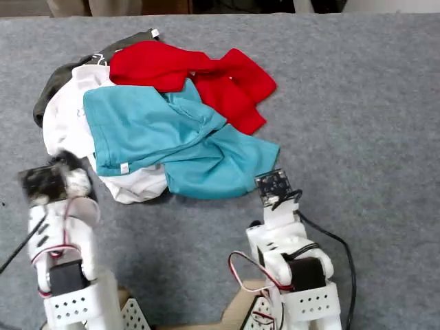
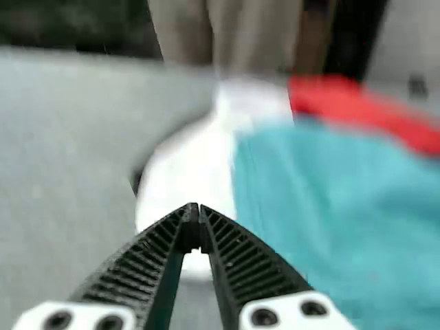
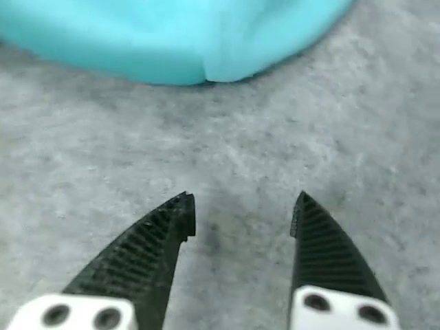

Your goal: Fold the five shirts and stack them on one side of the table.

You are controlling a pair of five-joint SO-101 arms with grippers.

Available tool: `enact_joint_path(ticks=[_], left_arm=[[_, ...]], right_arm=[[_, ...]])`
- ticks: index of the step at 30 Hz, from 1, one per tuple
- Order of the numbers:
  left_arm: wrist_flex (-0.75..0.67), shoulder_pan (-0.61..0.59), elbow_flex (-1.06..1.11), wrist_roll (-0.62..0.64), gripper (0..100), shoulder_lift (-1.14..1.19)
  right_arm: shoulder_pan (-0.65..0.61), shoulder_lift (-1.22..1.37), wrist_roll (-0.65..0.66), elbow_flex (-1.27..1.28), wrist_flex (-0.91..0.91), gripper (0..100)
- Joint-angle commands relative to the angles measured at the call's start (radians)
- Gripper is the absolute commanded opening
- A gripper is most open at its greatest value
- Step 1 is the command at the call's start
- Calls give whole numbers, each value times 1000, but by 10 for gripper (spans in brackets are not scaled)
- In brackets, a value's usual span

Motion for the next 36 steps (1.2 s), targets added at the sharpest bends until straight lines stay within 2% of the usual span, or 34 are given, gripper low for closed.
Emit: enact_joint_path(ticks=[1, 4, 6, 11, 13, 20, 25, 29, 32, 36], left_arm=[[-301, -51, -94, -6, 21, 4], [-304, -52, -143, -2, 55, 5], [-226, -52, -189, 2, 108, 5], [193, -52, -381, 157, 174, 16], [301, -51, -445, 204, 194, 54], [468, -51, -677, 354, 236, 426], [660, -25, -835, 373, 288, 699], [704, 20, -865, 374, 319, 848], [698, 58, -870, 385, 340, 935], [595, 35, -838, 387, 372, 1006]], right_arm=[[58, -81, 3, 1, 5, 252], [97, -85, 3, -2, -2, 266], [137, -85, -15, -4, 0, 291], [154, -79, -20, -84, 2, 331], [128, -77, -18, -168, 3, 316], [8, -18, -18, -343, 0, 230], [4, 191, -23, -510, -77, 171], [5, 455, -25, -743, -74, 170], [-1, 697, -25, -957, 2, 170], [-1, 1050, -18, -1225, 132, 179]])
